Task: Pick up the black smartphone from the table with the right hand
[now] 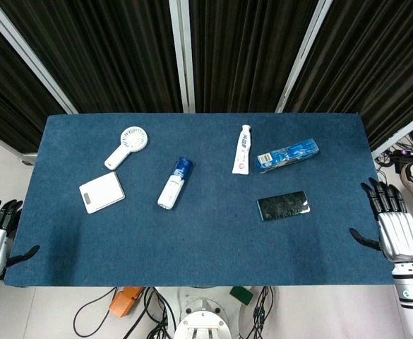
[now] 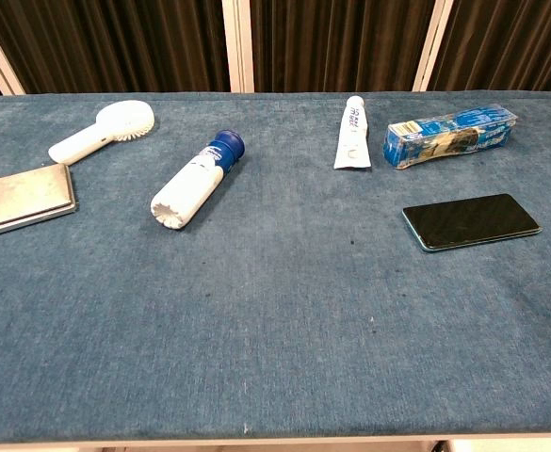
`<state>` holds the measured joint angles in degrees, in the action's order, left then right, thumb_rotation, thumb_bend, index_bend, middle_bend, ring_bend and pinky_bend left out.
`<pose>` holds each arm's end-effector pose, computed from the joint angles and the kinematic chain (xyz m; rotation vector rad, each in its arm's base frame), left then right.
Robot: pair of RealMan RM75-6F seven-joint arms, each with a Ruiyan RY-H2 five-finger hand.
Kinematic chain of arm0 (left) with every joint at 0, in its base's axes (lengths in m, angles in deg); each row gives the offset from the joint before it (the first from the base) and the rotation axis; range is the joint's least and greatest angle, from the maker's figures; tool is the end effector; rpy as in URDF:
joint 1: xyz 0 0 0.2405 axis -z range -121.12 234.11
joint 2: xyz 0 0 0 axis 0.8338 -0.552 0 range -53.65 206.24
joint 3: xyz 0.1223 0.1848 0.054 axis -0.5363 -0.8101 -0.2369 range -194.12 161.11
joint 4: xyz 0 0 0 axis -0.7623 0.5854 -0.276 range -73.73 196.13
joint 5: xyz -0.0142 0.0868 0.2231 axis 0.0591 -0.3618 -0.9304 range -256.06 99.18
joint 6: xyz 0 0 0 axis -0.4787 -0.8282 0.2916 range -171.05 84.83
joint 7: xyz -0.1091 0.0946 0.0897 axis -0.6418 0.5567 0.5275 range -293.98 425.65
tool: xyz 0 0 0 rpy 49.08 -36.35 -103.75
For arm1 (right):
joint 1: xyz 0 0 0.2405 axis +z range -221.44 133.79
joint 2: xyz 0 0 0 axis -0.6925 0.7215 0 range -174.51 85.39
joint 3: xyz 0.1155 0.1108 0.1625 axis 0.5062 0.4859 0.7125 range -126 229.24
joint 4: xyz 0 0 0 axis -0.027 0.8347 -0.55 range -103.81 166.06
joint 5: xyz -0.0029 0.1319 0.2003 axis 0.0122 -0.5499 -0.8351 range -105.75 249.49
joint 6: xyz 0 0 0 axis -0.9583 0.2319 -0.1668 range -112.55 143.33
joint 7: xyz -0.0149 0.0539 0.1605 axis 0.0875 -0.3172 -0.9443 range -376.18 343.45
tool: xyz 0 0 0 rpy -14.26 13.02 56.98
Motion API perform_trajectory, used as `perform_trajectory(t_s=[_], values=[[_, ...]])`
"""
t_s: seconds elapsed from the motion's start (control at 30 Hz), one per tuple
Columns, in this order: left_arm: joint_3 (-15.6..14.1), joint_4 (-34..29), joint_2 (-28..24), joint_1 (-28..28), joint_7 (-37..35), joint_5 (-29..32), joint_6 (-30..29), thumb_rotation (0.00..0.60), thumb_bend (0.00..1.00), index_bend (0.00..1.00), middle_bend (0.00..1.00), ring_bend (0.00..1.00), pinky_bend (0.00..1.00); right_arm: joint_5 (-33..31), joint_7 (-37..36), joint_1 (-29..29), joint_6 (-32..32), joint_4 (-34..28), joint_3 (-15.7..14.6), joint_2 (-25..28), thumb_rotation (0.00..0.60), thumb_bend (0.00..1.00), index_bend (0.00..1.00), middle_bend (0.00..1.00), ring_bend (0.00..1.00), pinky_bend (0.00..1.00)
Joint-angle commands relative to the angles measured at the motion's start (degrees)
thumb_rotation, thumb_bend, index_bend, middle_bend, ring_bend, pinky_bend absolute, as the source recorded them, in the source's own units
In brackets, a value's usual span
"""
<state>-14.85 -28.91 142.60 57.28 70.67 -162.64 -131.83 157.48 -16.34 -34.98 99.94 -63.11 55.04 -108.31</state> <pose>-0.3177 0.1805 0.1204 -1.3224 -0.8623 -0.7949 -0.2760 -0.2289 0.1184 1.4128 -0.8829 0.9793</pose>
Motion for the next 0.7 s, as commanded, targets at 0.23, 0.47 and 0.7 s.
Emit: perform_trajectory(t_s=[0.23,0.47,0.7], values=[[0.5,1.4,0.6,0.9,-1.0,0.1,1.3,0.600,0.13,0.10,0.09,0.05,0.00,-0.3,2.4,3.0,-6.5,-0.7,-0.1,-1.0,0.600,0.31,0.14,0.07,0.00,0.00],[0.8,2.0,1.2,1.3,-1.5,0.2,1.9,0.600,0.13,0.10,0.09,0.05,0.00,-4.6,6.2,10.8,-19.0,3.7,1.9,-7.6,0.600,0.31,0.26,0.07,0.00,0.00],[1.1,2.0,1.4,1.9,-1.2,0.8,2.8,0.600,0.13,0.10,0.09,0.05,0.00,-8.1,8.8,16.5,-27.7,11.8,2.5,-15.7,0.600,0.31,0.29,0.07,0.00,0.00]])
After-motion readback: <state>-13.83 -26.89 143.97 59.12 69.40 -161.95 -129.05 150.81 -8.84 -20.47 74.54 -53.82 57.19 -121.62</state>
